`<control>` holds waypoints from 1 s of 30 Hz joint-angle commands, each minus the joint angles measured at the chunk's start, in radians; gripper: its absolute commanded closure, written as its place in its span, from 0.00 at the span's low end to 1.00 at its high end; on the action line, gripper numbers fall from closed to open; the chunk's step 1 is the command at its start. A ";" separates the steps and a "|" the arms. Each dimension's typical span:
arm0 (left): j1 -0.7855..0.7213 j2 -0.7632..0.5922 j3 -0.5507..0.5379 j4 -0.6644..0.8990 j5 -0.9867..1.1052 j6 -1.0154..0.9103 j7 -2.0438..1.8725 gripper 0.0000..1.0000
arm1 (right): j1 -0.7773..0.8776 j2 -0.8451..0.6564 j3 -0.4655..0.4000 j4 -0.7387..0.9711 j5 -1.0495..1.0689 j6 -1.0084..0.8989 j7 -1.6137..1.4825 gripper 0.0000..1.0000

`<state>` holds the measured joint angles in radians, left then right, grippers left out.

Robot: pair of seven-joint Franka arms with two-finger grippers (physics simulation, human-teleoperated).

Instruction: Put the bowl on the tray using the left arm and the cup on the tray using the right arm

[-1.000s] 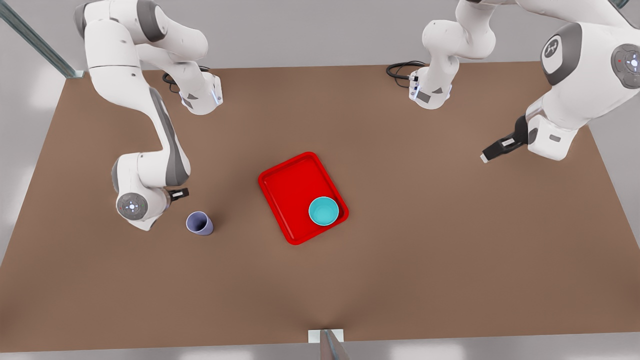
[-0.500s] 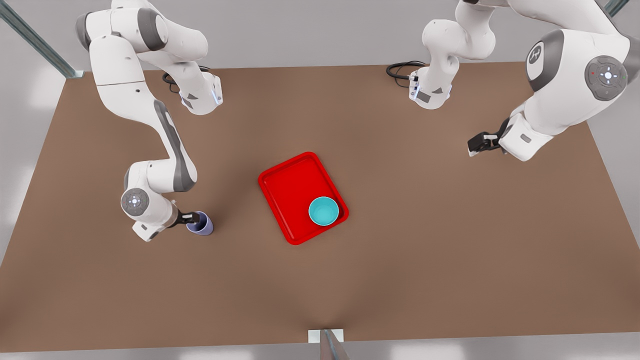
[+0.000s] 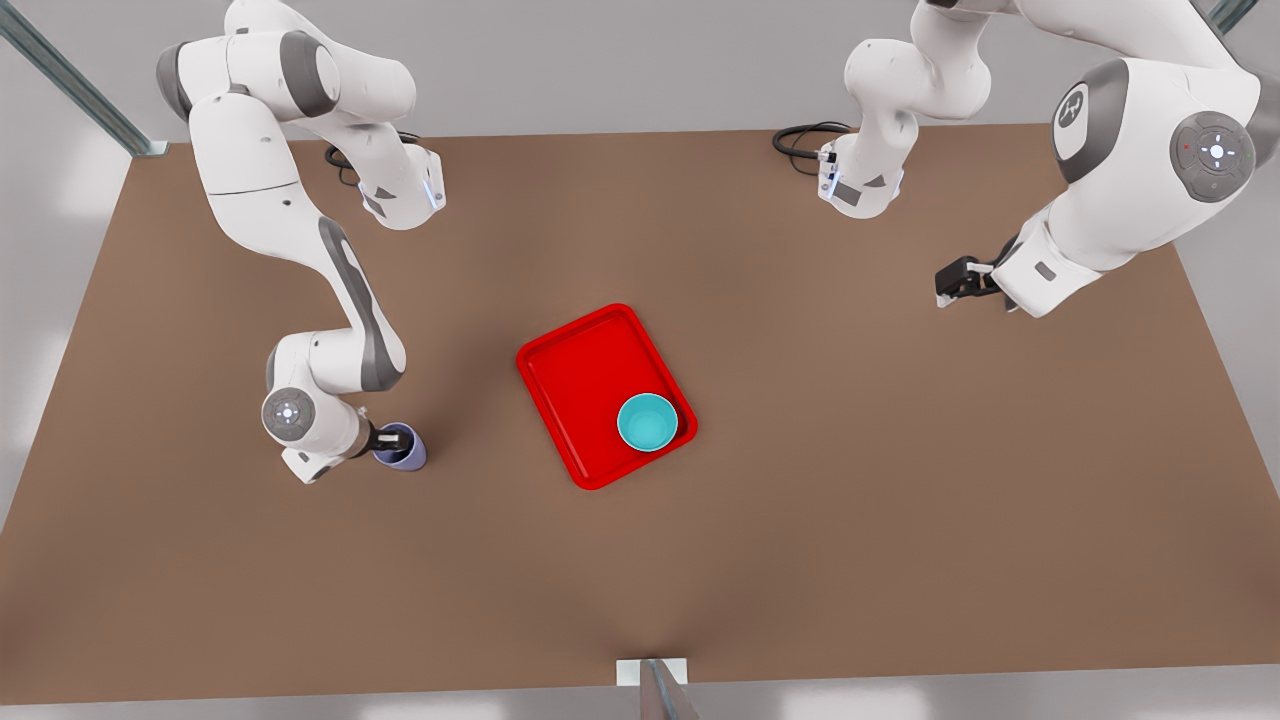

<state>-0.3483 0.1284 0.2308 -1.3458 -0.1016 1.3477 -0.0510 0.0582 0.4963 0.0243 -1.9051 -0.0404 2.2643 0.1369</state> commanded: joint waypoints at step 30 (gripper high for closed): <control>-0.001 -0.003 -0.022 0.022 0.000 -0.038 0.082 0.00 | 0.109 0.005 0.353 0.235 0.080 -0.249 0.073 0.79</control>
<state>-0.3459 0.1268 0.2113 -1.3253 -0.1011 1.3169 0.0281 0.1513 0.5028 0.3749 -1.6696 0.0403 2.0460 0.1745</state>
